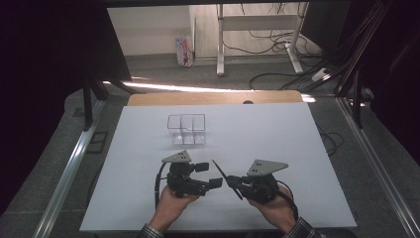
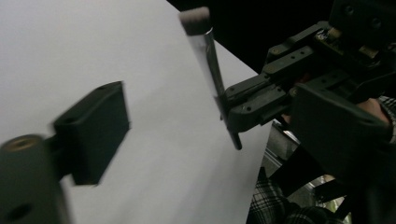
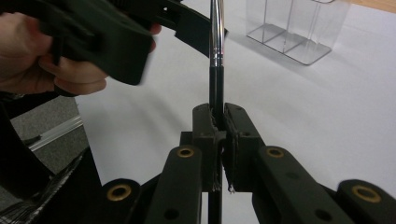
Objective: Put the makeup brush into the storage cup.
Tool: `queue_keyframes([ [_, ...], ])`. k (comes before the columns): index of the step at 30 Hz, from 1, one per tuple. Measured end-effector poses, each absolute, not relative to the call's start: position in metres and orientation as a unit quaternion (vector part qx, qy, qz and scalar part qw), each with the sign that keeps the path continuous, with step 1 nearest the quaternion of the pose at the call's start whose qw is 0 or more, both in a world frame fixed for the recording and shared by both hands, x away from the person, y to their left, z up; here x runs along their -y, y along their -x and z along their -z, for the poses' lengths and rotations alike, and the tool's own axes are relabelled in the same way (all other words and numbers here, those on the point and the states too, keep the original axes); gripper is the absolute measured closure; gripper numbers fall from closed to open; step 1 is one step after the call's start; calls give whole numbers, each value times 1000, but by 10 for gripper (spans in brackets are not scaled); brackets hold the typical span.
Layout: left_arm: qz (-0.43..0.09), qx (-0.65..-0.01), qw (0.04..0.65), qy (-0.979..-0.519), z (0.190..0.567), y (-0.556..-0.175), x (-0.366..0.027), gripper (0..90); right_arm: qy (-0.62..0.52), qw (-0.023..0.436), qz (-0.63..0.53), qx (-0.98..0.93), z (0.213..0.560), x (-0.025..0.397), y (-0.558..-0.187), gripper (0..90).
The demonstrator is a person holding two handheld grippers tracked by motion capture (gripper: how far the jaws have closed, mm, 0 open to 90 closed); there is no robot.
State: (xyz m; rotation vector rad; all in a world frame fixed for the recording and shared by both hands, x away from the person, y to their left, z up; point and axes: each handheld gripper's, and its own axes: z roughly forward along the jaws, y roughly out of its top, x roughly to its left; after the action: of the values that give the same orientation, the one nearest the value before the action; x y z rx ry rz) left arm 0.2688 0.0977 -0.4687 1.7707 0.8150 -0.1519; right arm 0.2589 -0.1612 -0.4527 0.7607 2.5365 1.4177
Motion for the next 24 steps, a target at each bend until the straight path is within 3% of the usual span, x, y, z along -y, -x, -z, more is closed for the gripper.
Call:
queue_keyframes([
  [1, 69, -345, 560, -750, 469, -269, -97, 155, -253, 69, -471, -842, 453, 161, -259, 836],
  [4, 89, -343, 571, -741, 471, -269, -98, 350, -247, 67, -470, -845, 453, 158, -257, 836],
  [11, 104, -347, 580, -730, 474, -270, -102, 640, -238, 61, -474, -846, 453, 154, -253, 836],
  [13, 108, -346, 582, -728, 475, -270, -103, 769, -237, 61, -474, -846, 453, 153, -252, 836],
  [14, 130, -344, 591, -718, 476, -270, -103, 807, -235, 62, -472, -847, 454, 152, -252, 835],
  [20, 114, -346, 583, -726, 473, -268, -102, 834, -233, 58, -468, -851, 454, 150, -253, 810],
  [24, 104, -353, 577, -729, 472, -268, -105, 834, -244, 53, -467, -848, 453, 151, -255, 533],
])
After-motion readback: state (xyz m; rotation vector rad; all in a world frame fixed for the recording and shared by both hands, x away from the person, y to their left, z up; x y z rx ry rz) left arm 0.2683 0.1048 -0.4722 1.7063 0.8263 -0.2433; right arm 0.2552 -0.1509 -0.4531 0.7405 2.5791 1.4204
